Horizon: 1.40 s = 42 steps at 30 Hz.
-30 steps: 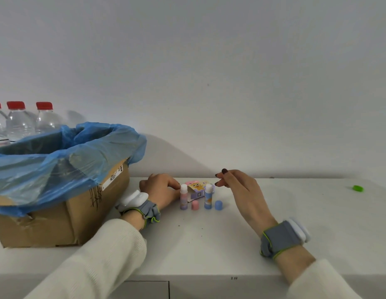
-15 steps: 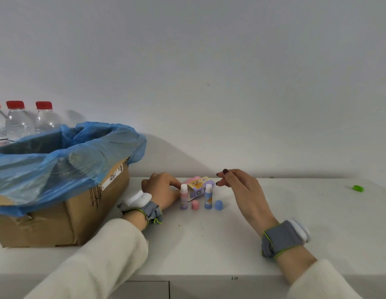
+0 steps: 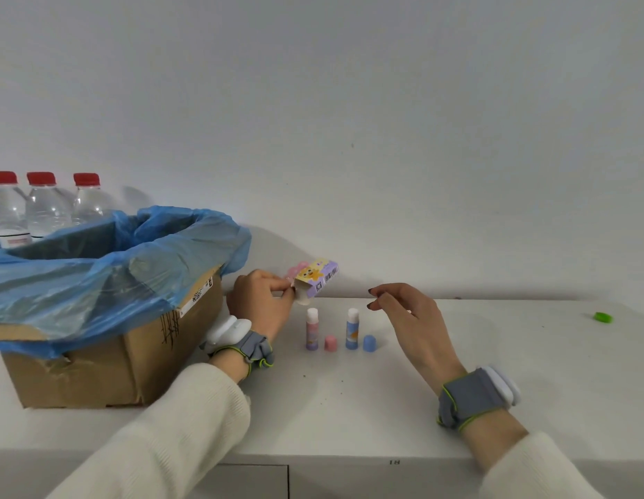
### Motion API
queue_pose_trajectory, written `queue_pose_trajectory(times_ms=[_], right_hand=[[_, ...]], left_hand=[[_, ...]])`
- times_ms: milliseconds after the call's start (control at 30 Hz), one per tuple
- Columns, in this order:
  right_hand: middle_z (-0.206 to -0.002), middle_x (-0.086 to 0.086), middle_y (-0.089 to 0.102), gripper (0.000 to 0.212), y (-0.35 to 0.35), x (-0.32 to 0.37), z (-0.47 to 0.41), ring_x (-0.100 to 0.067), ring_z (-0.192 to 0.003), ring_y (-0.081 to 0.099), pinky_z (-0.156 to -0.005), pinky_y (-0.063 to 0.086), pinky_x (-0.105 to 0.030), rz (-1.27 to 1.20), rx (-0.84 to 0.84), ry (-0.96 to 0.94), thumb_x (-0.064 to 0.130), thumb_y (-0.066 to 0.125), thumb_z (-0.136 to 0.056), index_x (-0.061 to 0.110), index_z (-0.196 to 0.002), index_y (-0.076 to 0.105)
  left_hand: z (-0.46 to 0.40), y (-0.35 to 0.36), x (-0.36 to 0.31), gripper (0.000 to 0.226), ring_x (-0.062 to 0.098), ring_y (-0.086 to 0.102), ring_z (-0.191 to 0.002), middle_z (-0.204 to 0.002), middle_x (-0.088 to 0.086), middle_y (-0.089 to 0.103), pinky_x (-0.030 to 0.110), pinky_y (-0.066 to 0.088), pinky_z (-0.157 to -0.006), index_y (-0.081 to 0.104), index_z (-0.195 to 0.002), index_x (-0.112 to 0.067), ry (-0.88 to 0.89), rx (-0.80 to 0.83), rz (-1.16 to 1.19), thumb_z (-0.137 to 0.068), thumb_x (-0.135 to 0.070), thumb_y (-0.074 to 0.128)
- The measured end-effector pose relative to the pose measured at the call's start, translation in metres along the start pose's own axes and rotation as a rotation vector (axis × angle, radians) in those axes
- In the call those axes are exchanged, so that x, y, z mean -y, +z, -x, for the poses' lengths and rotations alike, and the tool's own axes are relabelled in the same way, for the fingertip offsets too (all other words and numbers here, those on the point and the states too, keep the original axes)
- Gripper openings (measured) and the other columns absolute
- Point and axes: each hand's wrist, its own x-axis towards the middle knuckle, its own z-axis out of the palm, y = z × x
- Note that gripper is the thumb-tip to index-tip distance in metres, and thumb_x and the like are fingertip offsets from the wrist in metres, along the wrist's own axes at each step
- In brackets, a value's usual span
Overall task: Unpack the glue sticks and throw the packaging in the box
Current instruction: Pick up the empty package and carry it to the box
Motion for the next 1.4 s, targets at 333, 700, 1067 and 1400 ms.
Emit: queue_pose_trajectory(times_ms=[333,700,1067,1400], right_hand=[[-0.090,0.007,0.075,0.020,-0.002,0.022,0.005,0.003,-0.077,0.062,-0.067,0.042,-0.002,-0.069,0.013,-0.112,0.008,0.059,-0.085,0.022,-0.094,0.071],[-0.089,0.006,0.075,0.020,0.005,0.069,0.010,-0.006,-0.085,0.064,-0.065,0.042,-0.002,-0.146,-0.005,-0.182,0.009,0.057,-0.086,0.022,-0.094,0.070],[-0.089,0.009,0.076,0.024,0.036,0.115,0.020,-0.003,-0.085,0.064,-0.066,0.045,-0.007,-0.144,0.092,-0.252,0.010,0.056,-0.084,0.023,-0.097,0.071],[-0.089,0.005,0.075,0.024,0.074,0.150,0.025,-0.009,-0.086,0.064,-0.067,0.044,-0.007,-0.190,0.142,-0.298,0.008,0.056,-0.083,0.020,-0.097,0.071]], left_hand=[[0.015,-0.018,-0.022,0.009,0.029,0.066,-0.087,-0.092,0.009,0.071,0.040,0.053,-0.077,0.078,-0.081,-0.009,0.047,-0.095,0.125,-0.075,-0.012,0.071],[0.022,-0.069,-0.072,0.014,0.012,0.056,-0.075,-0.100,-0.004,0.069,0.013,0.033,-0.070,0.077,-0.085,-0.020,0.013,-0.066,0.211,-0.081,-0.027,0.065],[-0.009,-0.156,-0.096,0.019,0.023,0.067,-0.079,-0.083,-0.002,0.076,0.022,0.042,-0.069,0.078,-0.075,-0.026,0.065,-0.224,0.152,-0.074,-0.037,0.063],[-0.033,-0.223,-0.049,0.031,0.034,0.064,-0.076,-0.073,0.006,0.073,0.042,0.056,-0.078,0.075,-0.071,-0.018,-0.103,-0.205,-0.214,-0.076,-0.040,0.055]])
